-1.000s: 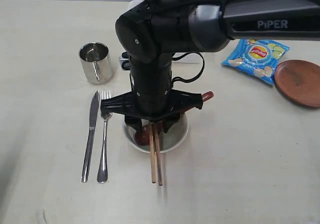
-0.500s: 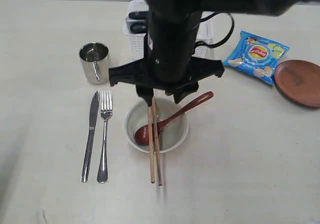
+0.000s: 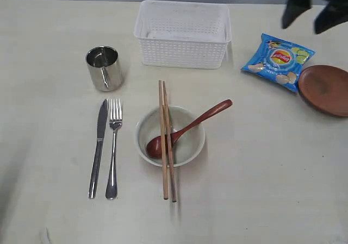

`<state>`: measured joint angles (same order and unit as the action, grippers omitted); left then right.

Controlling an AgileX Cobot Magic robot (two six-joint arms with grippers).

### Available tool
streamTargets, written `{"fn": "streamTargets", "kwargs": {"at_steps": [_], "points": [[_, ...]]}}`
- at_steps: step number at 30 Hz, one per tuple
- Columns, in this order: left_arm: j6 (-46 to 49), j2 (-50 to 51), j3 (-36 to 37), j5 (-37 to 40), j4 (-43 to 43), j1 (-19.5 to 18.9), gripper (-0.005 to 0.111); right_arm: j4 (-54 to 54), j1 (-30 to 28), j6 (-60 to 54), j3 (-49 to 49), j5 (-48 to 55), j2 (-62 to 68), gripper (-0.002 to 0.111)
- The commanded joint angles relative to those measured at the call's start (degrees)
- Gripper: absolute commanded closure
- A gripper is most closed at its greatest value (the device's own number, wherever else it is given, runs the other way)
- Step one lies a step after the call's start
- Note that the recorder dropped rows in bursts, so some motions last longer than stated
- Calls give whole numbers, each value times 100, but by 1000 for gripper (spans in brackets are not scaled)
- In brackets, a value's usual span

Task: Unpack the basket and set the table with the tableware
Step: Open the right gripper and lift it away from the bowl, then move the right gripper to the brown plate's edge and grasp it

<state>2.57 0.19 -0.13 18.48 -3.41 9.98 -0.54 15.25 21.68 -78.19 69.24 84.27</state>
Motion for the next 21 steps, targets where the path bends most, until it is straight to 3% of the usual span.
{"fn": "streamTargets", "kwargs": {"at_steps": [1, 6, 11, 16, 21], "points": [[-2, -19, 13, -3, 49, -14, 107, 434, -1422, -937, 136, 72, -207, 59], [-2, -19, 13, -3, 49, -14, 107, 862, -2898, -1474, 746, 58, -168, 59], [-2, -19, 13, -3, 49, -14, 107, 1061, -3896, -1923, 1665, -740, 125, 59], [-2, -19, 13, -3, 49, -14, 107, 2087, -4676, -2605, 2309, -1384, 586, 59], [-2, -19, 13, -3, 49, -14, 107, 2735, -4982, -3311, 2617, -2001, 1201, 59]]}}
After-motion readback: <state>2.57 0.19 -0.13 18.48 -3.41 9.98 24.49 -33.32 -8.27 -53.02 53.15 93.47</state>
